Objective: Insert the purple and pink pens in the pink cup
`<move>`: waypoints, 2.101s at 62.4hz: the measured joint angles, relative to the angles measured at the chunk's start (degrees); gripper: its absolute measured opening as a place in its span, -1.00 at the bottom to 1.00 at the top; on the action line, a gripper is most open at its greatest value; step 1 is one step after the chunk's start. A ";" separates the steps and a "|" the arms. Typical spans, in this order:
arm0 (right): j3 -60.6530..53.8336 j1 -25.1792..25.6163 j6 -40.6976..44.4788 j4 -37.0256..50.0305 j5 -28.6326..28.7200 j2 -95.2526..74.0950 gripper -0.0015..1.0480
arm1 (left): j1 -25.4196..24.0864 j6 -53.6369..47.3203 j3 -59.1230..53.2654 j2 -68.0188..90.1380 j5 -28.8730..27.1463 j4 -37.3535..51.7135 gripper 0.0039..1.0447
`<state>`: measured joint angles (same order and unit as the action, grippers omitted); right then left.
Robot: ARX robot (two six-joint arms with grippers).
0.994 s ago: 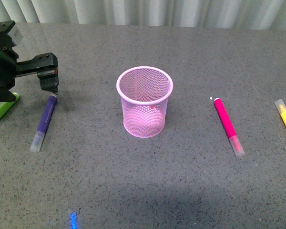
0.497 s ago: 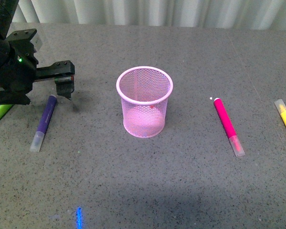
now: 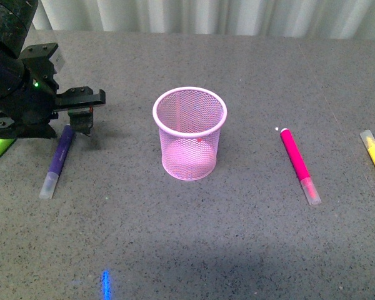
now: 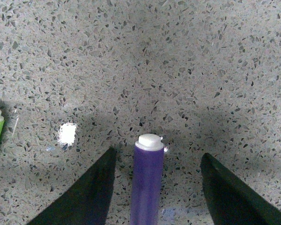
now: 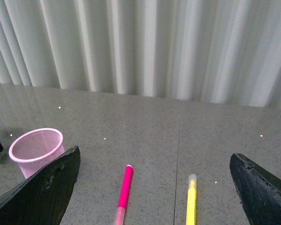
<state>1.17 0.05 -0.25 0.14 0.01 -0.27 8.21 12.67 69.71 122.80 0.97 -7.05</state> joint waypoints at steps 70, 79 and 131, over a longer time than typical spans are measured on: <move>0.00 0.00 0.00 0.00 0.00 0.00 0.86 | 5.92 -1.16 -5.75 -23.61 4.02 9.66 -0.85; 0.00 0.00 0.00 0.00 0.00 0.00 0.86 | 12.41 0.48 -2.82 -23.15 4.81 11.72 -0.85; 0.00 0.00 0.00 0.00 0.00 0.00 0.86 | 18.56 0.63 -2.95 -12.04 4.61 21.64 -0.85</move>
<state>1.17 0.05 -0.25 0.14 0.01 -0.27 26.76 13.30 66.76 110.76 5.58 14.59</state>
